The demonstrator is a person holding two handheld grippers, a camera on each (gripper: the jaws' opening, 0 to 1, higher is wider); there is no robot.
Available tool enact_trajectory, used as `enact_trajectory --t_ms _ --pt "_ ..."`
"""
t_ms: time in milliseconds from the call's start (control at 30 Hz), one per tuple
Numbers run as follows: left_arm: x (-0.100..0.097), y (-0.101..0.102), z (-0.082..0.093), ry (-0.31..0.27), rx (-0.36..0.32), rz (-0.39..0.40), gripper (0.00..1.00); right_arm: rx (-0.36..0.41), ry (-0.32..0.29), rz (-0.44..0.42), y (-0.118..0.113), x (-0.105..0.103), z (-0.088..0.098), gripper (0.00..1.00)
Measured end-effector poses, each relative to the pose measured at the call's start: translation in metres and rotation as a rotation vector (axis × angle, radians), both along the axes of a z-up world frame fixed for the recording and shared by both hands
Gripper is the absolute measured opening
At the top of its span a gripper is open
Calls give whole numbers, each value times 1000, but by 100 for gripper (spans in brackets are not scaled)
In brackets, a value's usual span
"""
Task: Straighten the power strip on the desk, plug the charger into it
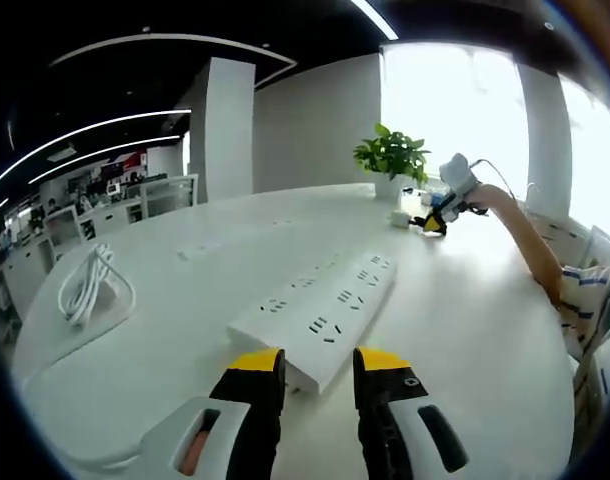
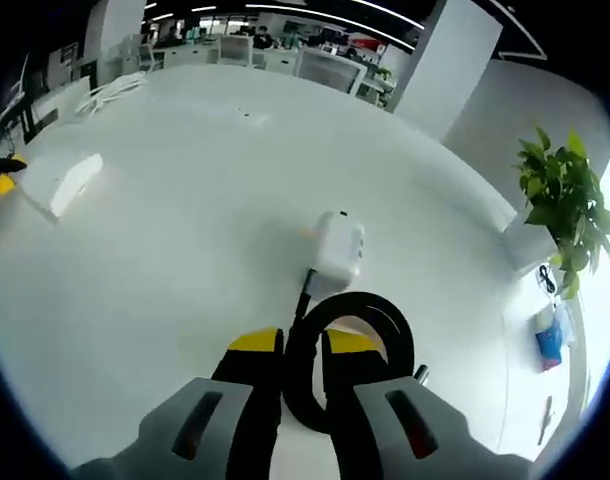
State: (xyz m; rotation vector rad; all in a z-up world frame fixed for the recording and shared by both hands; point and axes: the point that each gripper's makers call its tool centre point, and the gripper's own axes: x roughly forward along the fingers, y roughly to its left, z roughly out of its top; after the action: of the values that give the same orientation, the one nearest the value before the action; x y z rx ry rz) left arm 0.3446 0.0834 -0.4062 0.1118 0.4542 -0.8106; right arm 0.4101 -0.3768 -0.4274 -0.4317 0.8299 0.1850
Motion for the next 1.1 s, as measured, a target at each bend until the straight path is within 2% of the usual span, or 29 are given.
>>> enact_trajectory --t_ms 200,433,800,933,1100 --pt "0 1 0 0 -2 2 27 20 -1 -11 -1 1 0 14" --pt "-1 0 -1 0 -1 0 28 88 -12 -38 -1 1 1 11" --pt "-2 -1 1 -4 -5 -2 28 245 -58 -106 7 4 11 9" --pt "-2 -1 1 -5 -5 -1 28 248 -77 -99 1 10 18 9" --pt "-3 -1 1 -5 -6 0 28 279 -108 -118 6 8 23 8"
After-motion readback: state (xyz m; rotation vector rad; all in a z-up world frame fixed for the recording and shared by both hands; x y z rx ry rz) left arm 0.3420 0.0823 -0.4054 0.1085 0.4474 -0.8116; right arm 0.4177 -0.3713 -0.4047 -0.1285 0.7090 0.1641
